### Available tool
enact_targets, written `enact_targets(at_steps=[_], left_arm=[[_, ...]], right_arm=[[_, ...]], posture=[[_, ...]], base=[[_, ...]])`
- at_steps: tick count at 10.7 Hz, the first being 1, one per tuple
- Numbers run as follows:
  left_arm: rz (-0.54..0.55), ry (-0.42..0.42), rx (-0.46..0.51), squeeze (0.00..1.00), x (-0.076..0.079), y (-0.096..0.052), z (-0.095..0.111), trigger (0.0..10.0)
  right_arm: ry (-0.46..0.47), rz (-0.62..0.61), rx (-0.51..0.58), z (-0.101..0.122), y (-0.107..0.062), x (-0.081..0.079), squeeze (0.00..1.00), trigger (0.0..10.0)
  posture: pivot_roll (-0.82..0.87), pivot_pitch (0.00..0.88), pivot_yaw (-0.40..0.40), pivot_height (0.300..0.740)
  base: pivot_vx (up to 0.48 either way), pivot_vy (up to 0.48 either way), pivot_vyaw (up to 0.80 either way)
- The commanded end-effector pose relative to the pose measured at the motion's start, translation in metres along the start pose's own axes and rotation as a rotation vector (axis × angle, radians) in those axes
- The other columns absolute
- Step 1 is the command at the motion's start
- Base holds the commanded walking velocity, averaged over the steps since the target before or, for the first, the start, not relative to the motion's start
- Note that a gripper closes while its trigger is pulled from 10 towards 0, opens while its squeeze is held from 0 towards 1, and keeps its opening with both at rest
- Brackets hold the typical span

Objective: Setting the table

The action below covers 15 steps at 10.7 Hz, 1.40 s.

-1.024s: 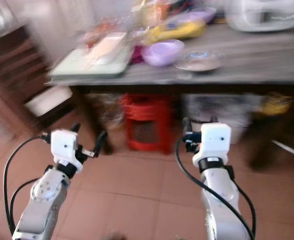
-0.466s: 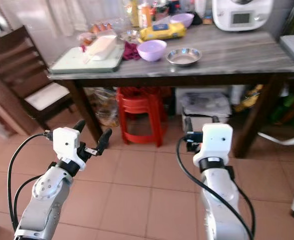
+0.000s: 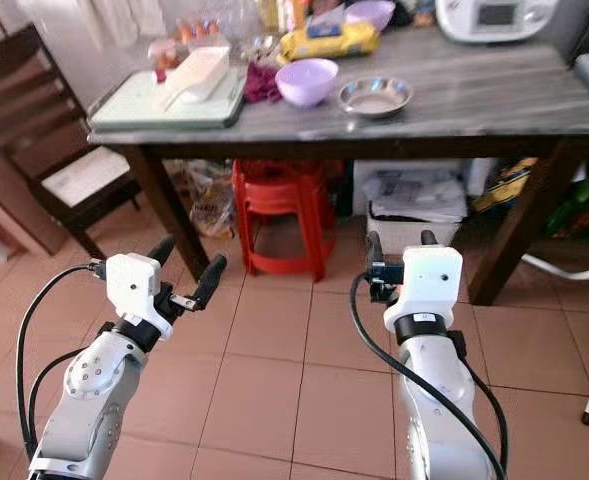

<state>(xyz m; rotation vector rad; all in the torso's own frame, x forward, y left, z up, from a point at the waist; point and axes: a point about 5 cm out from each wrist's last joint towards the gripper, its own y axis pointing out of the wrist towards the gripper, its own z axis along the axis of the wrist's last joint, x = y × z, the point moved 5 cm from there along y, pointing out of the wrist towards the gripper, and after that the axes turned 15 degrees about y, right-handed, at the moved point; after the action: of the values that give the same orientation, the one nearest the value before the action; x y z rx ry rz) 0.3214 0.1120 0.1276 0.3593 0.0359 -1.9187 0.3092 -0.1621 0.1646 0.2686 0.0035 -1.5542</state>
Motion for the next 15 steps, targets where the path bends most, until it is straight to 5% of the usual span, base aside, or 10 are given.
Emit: enact_targets(at_steps=[1, 15], left_arm=[[-0.008, 0.011, 0.001, 0.0, -0.0015, -0.0024, 0.0004, 10.0], [-0.035, 0.009, -0.002, 0.0, 0.0007, -0.0038, -0.0001, 10.0]], right_arm=[[0.008, 0.006, 0.0, 0.0004, -0.0005, -0.0027, 0.0, 10.0], [0.023, -0.017, -0.001, -0.0004, -0.0025, -0.0002, 0.0, 10.0]], posture=[[-0.09, 0.092, 0.128, 0.74], [-0.09, 0.1, 0.136, 0.74]], base=[[0.0, -0.274, 0.0], [0.0, -0.437, -0.04]])
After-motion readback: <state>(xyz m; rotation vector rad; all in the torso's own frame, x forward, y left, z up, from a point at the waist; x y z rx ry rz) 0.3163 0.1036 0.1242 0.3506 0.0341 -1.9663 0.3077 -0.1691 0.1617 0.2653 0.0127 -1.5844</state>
